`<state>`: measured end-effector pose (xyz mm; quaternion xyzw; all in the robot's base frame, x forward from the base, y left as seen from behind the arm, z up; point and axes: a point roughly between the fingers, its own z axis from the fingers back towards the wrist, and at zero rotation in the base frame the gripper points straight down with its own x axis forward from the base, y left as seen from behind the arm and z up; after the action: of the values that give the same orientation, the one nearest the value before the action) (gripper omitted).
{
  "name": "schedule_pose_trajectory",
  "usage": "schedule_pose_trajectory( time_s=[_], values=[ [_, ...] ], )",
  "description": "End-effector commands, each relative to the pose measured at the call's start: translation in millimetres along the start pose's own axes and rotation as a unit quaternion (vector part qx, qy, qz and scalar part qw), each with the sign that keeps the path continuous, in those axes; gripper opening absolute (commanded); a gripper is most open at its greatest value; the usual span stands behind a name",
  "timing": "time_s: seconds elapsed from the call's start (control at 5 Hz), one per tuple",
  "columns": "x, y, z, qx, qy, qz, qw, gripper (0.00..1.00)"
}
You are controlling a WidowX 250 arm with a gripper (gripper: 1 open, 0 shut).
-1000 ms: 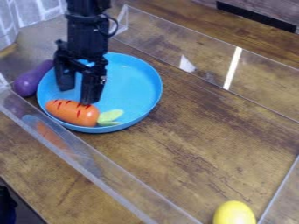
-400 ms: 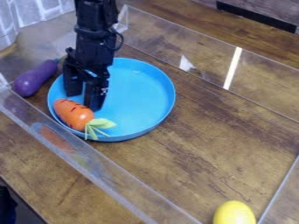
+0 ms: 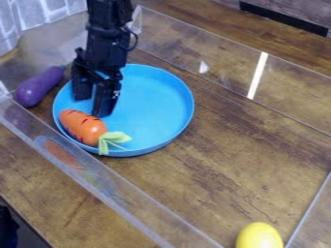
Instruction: Move the carrot to the right side
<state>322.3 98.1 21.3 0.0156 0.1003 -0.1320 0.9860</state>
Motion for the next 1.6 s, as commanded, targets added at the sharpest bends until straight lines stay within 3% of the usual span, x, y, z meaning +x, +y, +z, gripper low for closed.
schedule_pose_trajectory(
  time_s=[0.0, 0.4, 0.6, 0.8, 1.0, 1.4],
  values=[
    [3.2, 14.7, 4.5, 0.007, -0.006, 0.020, 0.9998, 1.00],
    [10.4, 30.2, 2.2, 0.008, 0.001, 0.049, 0.9988, 1.00],
    [17.1, 34.9, 9.5, 0.009, 0.004, 0.054, 0.9985, 1.00],
    [10.5, 37.1, 6.8, 0.019, 0.008, -0.003, 0.9998, 1.00],
    [4.0, 39.9, 4.2, 0.029, 0.011, -0.060, 0.9977, 1.00],
    [-1.3, 29.1, 13.9, 0.025, 0.016, -0.047, 0.9984, 1.00]
  ],
)
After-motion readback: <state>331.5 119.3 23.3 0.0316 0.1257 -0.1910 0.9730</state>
